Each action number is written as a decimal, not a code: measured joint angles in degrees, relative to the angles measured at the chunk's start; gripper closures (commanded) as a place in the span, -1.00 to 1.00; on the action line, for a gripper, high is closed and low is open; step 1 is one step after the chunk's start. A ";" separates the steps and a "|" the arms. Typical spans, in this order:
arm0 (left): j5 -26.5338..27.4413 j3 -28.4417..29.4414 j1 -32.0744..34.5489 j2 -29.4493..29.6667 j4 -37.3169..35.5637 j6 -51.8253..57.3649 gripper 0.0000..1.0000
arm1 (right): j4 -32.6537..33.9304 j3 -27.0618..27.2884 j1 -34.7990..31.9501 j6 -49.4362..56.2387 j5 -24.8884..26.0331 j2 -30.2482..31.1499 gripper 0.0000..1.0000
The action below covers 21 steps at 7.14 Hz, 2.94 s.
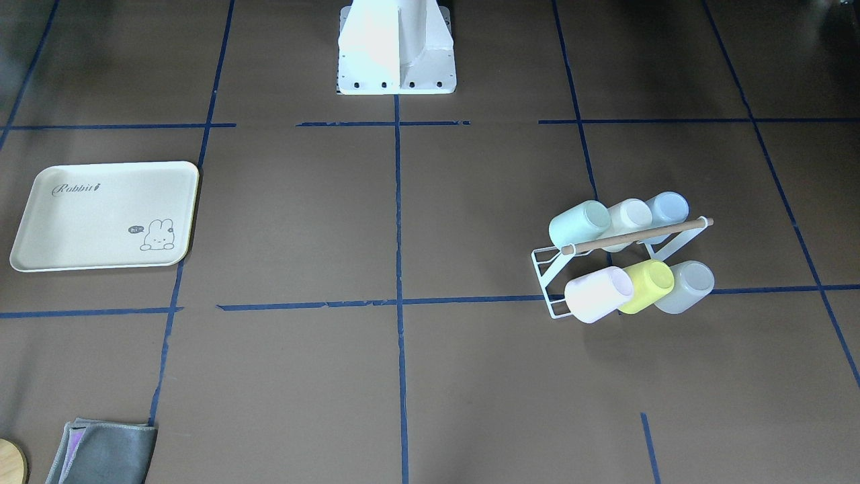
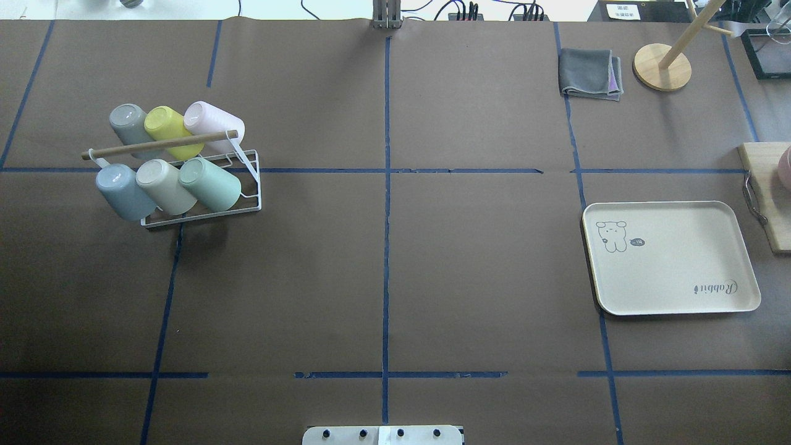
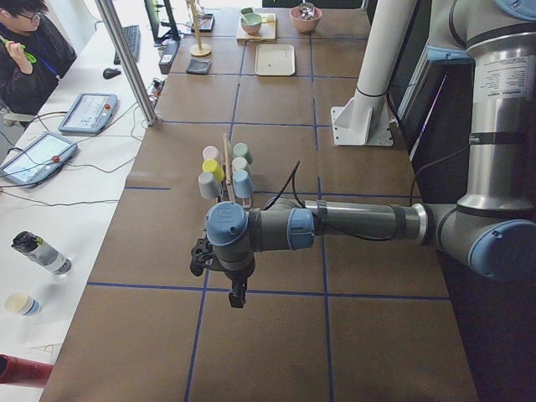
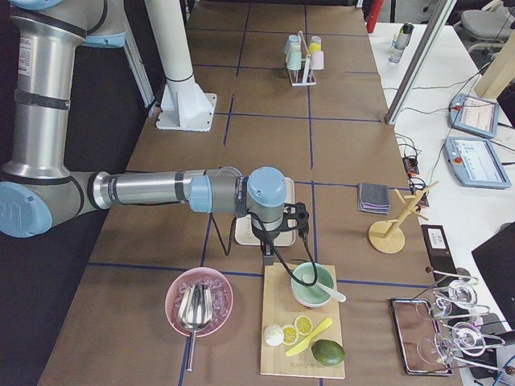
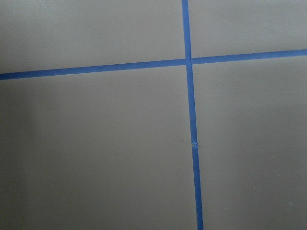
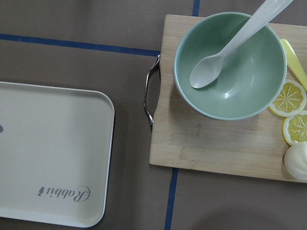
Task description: Pick up and place green cup on tray
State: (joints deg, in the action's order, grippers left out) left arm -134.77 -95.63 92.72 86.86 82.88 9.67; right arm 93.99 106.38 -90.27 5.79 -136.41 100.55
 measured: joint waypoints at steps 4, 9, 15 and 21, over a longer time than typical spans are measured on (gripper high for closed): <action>-0.13 0.08 -0.14 -0.11 0.11 0.06 -1.00 | -7.93 -0.41 4.51 -5.44 -1.63 -0.32 -0.99; -0.23 0.54 -0.45 -0.10 0.25 0.11 -1.00 | -41.91 -15.41 20.06 -35.00 3.17 -0.47 -0.72; -0.23 0.51 -0.56 0.06 0.26 0.15 -1.00 | -53.43 -22.85 26.86 -39.50 3.63 -0.54 -0.23; -0.23 0.53 -0.58 0.06 0.26 0.17 -1.00 | -53.47 -22.64 28.17 -39.36 3.86 -1.16 1.00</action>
State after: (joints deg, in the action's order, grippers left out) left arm -135.00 -95.10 92.14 86.92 83.14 9.84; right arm 40.52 83.75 -62.10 -33.57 -132.55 99.39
